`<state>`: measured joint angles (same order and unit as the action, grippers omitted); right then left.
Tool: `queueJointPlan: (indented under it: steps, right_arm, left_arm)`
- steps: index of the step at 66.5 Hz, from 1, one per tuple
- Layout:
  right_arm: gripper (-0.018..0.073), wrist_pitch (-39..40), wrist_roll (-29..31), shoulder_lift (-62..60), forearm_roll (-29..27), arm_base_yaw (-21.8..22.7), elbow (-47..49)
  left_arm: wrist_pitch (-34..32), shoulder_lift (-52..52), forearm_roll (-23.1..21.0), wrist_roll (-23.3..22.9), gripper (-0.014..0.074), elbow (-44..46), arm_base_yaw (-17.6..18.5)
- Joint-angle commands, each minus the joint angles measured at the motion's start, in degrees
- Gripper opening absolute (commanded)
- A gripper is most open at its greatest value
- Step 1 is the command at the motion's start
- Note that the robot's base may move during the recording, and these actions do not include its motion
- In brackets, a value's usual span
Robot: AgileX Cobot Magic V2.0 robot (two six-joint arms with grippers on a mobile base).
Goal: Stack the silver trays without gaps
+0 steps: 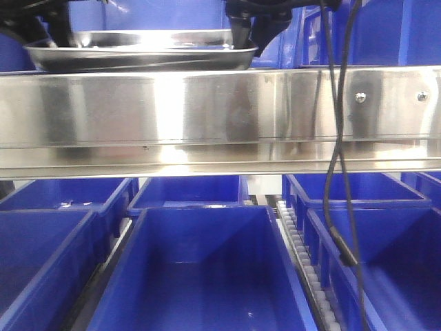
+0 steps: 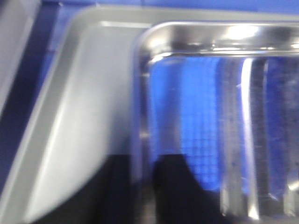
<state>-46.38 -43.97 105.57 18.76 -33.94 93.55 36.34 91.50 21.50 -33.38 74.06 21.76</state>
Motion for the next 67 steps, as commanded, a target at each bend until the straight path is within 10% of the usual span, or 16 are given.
queueJointPlan:
  steps: [1, 25, 35, 47, 58, 67]
  right_arm:
    - [0.0012, 4.0, 0.7, -0.5, -2.2, -0.4, 1.2]
    - [0.0273, 0.5, 2.8, -0.5, -2.1, 1.9, 1.2]
    - [0.0265, 0.6, 2.8, -0.5, -2.1, 1.9, 1.2]
    - [0.0187, 0.1, 3.0, -3.2, -2.1, 1.5, 1.2]
    - [-0.0027, 0.0, 5.3, -7.5, -2.1, 0.6, 1.2]
    - [-0.0018, -3.0, 10.2, -11.0, -2.1, -0.6, 1.2]
  left_arm:
    - [-4.1, -0.1, -2.1, 0.3, 0.0235, 0.7, 0.9]
    - [-1.0, -0.1, -1.8, -0.8, 0.033, 1.1, -2.2]
    - [-0.9, -0.4, -1.9, -0.8, 0.0309, 1.1, -2.2]
    - [0.8, -4.6, -2.3, -0.8, -0.0032, 1.1, -2.1]
    - [2.1, -10.9, -4.3, -0.8, 0.0007, 1.1, -2.1]
    - [2.4, -16.8, -8.1, 0.9, -0.0003, -0.3, -2.1]
